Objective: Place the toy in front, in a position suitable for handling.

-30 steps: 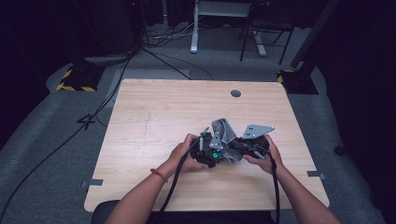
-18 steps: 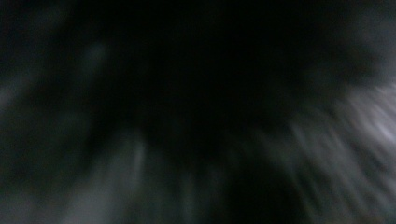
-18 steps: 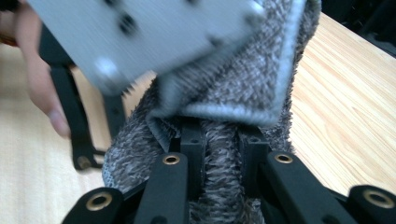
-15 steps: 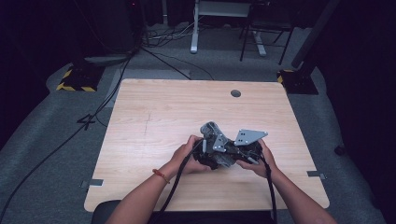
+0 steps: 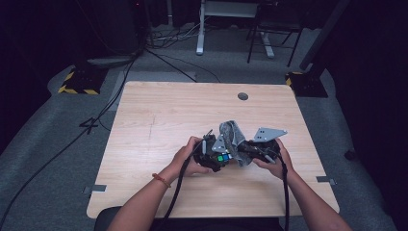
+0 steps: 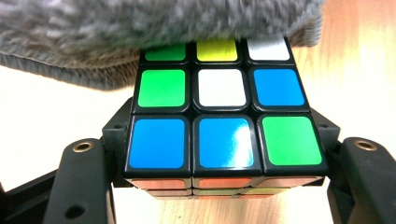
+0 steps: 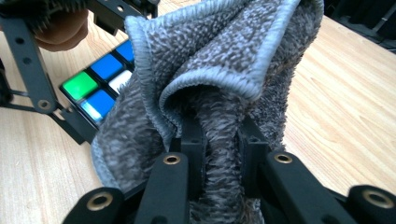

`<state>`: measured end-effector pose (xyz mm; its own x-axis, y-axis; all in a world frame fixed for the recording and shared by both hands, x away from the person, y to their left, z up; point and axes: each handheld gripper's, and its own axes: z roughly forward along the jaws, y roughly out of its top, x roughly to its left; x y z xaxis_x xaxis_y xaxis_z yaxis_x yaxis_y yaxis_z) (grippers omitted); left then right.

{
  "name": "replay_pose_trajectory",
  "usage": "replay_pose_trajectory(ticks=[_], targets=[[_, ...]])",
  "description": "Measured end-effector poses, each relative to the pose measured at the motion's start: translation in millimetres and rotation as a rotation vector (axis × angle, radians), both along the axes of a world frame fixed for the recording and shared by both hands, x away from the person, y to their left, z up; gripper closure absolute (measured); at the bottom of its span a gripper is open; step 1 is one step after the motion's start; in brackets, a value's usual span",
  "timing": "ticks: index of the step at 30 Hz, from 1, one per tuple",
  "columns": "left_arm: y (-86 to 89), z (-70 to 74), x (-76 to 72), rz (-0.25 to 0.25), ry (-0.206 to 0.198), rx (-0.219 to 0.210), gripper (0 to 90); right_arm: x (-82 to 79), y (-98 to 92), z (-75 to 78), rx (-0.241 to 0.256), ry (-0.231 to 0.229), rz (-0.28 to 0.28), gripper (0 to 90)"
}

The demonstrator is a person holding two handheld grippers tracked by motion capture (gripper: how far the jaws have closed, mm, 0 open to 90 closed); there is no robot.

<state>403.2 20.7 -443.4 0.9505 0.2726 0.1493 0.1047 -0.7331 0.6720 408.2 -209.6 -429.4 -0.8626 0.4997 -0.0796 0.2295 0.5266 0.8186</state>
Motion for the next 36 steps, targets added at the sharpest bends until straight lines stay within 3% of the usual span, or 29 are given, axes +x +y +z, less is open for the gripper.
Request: replay_pose_trajectory(ticks=[5, 6, 11, 18, 21, 22, 25, 30, 36], targets=[[-0.3, -1.3, -1.1, -0.014, 0.008, -0.013, 33.7, 0.4, 1.0, -2.2, 0.036, 0.02, 0.027, 77.1], [0.4, -1.5, -0.7, -0.025, 0.013, -0.024, 33.6, 0.5, 0.2, -2.2, 0.072, 0.037, 0.044, 77.1], [0.1, -2.6, -0.7, -0.026, 0.016, -0.027, 33.4, 2.3, -2.1, -4.1, 0.128, 0.064, 0.062, 77.2], [-8.4, -9.1, -1.0, -0.043, 0.015, 0.005, 33.2, -2.4, 3.1, -0.2, 0.182, 0.061, 0.112, 77.2], [-13.1, -11.1, -3.0, -0.05, 0.0, 0.033, 33.2, -7.2, 11.1, 0.2, 0.154, 0.042, 0.129, 77.1], [-14.3, -12.3, -3.6, -0.054, -0.007, 0.039, 33.4, -10.5, 17.5, -0.3, 0.119, 0.021, 0.136, 77.1], [-12.9, -11.8, -2.6, -0.043, -0.013, 0.042, 33.6, -10.3, 17.4, 0.0, 0.114, 0.013, 0.129, 77.1], [-6.7, -6.1, -1.1, -0.028, -0.024, 0.019, 33.7, -6.7, 5.5, 2.8, 0.12, -0.01, 0.074, 77.2], [6.9, 4.6, -0.5, -0.004, -0.051, -0.028, 33.7, 0.7, -3.8, -2.4, 0.115, 0.007, 0.03, 77.2]])
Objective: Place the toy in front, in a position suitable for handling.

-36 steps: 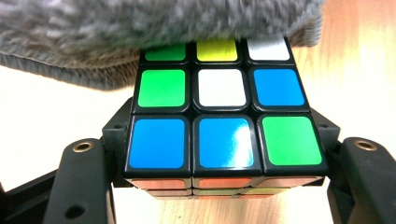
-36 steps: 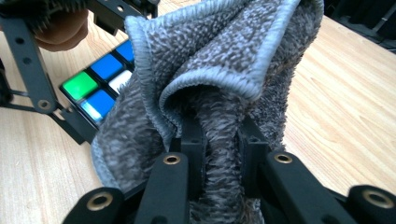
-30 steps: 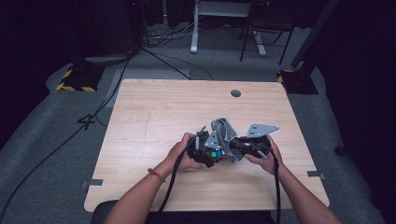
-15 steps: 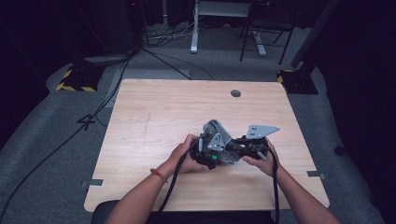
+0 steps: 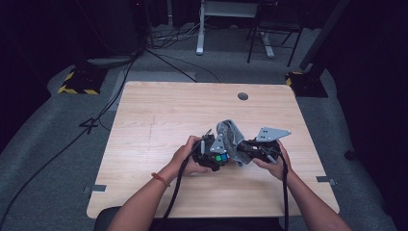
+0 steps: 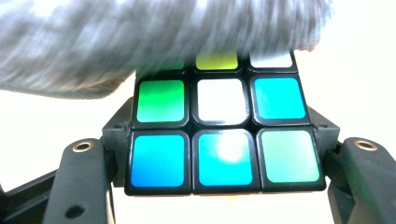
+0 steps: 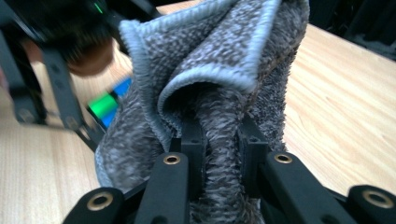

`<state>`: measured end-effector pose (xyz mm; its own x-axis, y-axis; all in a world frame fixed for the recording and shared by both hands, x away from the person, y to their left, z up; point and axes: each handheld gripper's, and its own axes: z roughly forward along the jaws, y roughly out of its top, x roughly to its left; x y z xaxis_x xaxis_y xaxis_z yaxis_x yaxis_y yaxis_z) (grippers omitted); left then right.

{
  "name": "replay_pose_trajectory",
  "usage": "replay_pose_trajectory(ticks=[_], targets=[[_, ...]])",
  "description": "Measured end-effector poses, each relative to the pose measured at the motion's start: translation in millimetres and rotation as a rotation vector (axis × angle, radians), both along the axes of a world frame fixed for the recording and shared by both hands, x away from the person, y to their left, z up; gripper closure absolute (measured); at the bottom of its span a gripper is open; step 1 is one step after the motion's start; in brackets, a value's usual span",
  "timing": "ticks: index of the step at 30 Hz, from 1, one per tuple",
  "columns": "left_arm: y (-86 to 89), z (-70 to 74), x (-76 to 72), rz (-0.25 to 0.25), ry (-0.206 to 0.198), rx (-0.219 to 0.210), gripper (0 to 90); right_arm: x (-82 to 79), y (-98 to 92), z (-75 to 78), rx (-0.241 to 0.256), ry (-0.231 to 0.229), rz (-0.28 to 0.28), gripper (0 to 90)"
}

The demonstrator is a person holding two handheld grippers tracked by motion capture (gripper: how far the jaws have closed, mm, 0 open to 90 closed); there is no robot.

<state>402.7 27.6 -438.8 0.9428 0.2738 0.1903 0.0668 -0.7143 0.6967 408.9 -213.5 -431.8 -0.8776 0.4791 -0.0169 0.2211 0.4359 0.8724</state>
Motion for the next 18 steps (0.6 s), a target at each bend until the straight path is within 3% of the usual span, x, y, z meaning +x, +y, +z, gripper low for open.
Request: replay_pose_trajectory(ticks=[2, 3, 8, 11, 18], targets=[[4.7, 4.0, 0.0, 0.002, 0.007, -0.026, 33.7, 2.9, -1.5, -3.9, -0.009, 0.014, -0.008, 77.2], [6.3, 5.2, -0.6, 0.0, 0.009, -0.036, 33.7, 4.7, -1.8, -6.7, 0.011, 0.042, 0.007, 77.2], [4.7, 3.8, -1.1, -0.025, 0.019, -0.054, 33.5, 1.8, 3.2, -6.4, 0.037, 0.048, 0.049, 77.2], [4.8, 2.5, -1.4, -0.031, 0.02, -0.056, 33.5, 2.4, 0.6, -5.6, 0.101, 0.084, 0.075, 77.6], [1.7, -2.0, -1.6, -0.028, 0.022, -0.043, 33.0, 0.5, 4.4, -4.0, 0.105, 0.071, 0.082, 77.7]])
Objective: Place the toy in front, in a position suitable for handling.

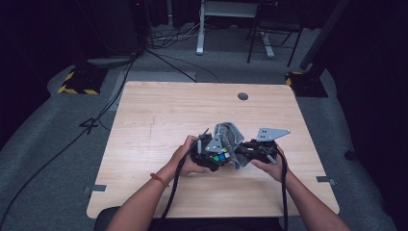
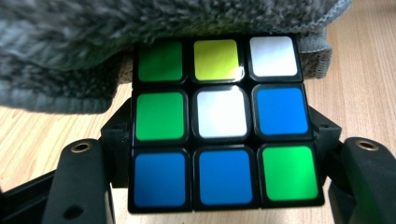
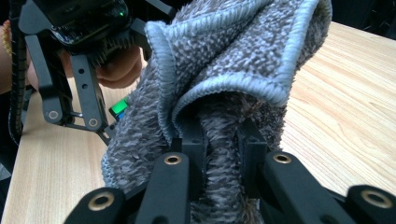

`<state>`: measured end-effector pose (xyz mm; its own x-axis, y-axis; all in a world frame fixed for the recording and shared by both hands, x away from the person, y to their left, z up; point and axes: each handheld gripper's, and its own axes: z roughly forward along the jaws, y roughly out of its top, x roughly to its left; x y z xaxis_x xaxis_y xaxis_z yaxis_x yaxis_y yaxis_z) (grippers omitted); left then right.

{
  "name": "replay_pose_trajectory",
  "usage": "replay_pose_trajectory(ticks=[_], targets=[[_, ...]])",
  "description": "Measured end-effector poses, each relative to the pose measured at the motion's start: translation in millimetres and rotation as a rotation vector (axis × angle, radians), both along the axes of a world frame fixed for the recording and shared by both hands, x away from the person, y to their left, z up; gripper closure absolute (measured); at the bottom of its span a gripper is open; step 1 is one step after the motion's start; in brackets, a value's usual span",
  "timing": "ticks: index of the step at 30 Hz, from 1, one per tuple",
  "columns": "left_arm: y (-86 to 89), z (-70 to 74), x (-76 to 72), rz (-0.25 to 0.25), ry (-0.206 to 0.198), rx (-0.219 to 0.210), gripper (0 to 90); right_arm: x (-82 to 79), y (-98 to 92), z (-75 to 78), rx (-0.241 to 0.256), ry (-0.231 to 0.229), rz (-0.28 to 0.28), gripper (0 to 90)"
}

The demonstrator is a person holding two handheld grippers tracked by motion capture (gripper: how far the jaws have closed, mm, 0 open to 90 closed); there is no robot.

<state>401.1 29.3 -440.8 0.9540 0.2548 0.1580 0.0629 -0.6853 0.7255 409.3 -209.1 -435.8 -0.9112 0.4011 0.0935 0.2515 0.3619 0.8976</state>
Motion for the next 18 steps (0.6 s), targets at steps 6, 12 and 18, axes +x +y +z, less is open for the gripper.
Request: replay_pose_trajectory(ticks=[6, 12, 18], targets=[[-7.1, -4.0, 0.3, -0.006, 0.0, 0.034, 32.8, -4.7, 7.5, 2.0, -0.015, -0.023, 0.01, 77.8], [-15.6, -8.1, 0.3, -0.013, -0.013, 0.06, 33.0, -16.4, 25.1, 7.8, -0.085, -0.089, 0.024, 77.7], [-14.5, -6.4, 0.9, -0.009, -0.011, 0.045, 33.3, -14.6, 22.4, 8.9, -0.092, -0.1, 0.005, 77.6]])
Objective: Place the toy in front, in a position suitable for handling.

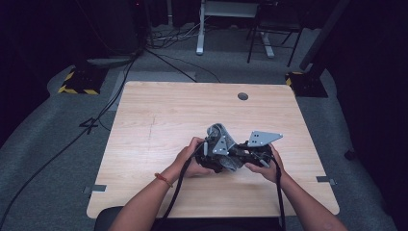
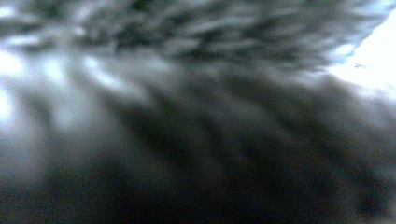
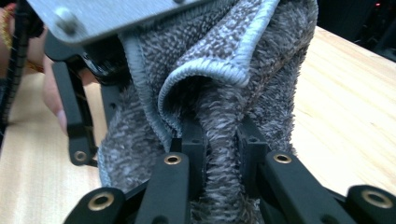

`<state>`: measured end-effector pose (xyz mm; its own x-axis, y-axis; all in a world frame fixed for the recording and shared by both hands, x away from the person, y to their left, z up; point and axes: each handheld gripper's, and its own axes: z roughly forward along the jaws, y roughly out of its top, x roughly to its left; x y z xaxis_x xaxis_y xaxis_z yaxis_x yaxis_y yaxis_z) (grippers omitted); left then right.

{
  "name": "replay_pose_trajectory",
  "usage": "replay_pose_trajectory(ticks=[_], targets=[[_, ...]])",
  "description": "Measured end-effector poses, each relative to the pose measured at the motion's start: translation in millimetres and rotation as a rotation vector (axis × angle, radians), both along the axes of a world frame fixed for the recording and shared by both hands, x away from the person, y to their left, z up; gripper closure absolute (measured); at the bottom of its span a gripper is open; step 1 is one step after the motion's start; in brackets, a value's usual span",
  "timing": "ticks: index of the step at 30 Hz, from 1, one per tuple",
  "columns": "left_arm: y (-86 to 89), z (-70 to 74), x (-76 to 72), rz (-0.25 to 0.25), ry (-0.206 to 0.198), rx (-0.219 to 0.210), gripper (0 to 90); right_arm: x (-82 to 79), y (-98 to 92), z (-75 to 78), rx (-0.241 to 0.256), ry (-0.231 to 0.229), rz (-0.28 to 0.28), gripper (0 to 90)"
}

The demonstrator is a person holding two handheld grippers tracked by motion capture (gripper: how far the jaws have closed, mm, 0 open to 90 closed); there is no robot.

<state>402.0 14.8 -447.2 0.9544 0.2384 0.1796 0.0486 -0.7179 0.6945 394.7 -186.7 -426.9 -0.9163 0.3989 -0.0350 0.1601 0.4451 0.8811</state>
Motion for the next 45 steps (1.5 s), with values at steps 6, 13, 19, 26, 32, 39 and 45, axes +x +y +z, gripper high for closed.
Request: replay_pose_trajectory(ticks=[6, 13, 19, 26, 32, 39, 45], targets=[[10.0, 8.2, -1.5, 0.01, -0.004, -0.037, 33.4, 10.1, -16.2, -3.4, -0.026, 0.012, -0.077, 77.6], [11.7, 9.9, -1.6, 0.013, 0.0, -0.045, 33.4, 9.5, -17.5, -2.5, 0.001, 0.006, -0.082, 77.7], [-0.1, 2.5, -2.8, -0.002, -0.005, 0.002, 33.3, -10.6, 8.4, 7.4, -0.002, -0.036, 0.003, 77.5], [7.7, 8.4, -2.1, 0.009, -0.004, -0.047, 33.4, 2.0, -6.3, 4.6, -0.003, -0.016, -0.065, 77.5], [8.8, 10.5, -3.0, 0.013, -0.004, -0.063, 33.4, 5.4, -14.4, 5.1, 0.011, 0.0, -0.078, 77.6], [-0.4, 5.2, -5.4, -0.006, -0.006, -0.037, 33.4, -13.3, 8.3, 14.5, 0.011, -0.026, -0.006, 77.5], [3.6, 7.7, -4.3, 0.008, -0.007, -0.047, 33.4, -5.0, -0.3, 10.2, -0.021, -0.034, -0.068, 77.5]])
